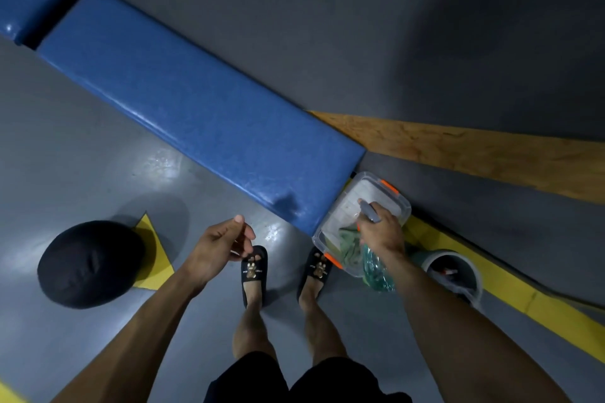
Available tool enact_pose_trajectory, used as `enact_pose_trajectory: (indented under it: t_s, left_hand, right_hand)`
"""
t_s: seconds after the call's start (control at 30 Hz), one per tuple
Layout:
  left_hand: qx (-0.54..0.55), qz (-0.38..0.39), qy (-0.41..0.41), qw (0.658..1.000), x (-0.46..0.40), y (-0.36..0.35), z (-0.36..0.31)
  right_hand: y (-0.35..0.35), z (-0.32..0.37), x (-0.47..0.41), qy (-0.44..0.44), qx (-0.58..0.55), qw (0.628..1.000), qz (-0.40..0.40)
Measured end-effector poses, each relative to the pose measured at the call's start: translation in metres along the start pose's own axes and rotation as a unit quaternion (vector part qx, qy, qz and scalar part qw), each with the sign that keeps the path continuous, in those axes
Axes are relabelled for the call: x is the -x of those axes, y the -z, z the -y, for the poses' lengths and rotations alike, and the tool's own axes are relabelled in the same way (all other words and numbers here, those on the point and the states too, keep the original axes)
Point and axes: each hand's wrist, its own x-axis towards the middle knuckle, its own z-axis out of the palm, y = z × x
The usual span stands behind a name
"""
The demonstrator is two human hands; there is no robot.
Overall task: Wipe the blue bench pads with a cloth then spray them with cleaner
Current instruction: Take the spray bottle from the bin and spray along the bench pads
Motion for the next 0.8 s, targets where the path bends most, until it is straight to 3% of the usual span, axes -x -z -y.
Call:
enact_pose_trajectory:
  t_s: [0.17,0.43,0.53,0.8]
  left_hand:
    - [0.0,-0.007,-0.007,1.0,-0.003,-0.001,-0.013]
    - [-0.006,-0.009,-0.011,1.0,-0.006,-0.003,-0.026]
    - [-0.007,-0.014,-0.007,1.0,-0.003,-0.004,-0.03]
    - [0.034,-0.047,-0.011,0.998,0.007,0.008,-0.037]
  right_hand:
    - [0.023,0.021,-0.029,-0.005,-0.02,0.997,-0.072]
    - [0.046,0.032,-0.046,-0.033,-0.024,0.994,-0.099]
    - [0.042,0.032,-0.041,0.004,-0.01,0.997,-0.072]
    - [-0.009,0.047,0.01,0.152,0.062,0.982,0.094]
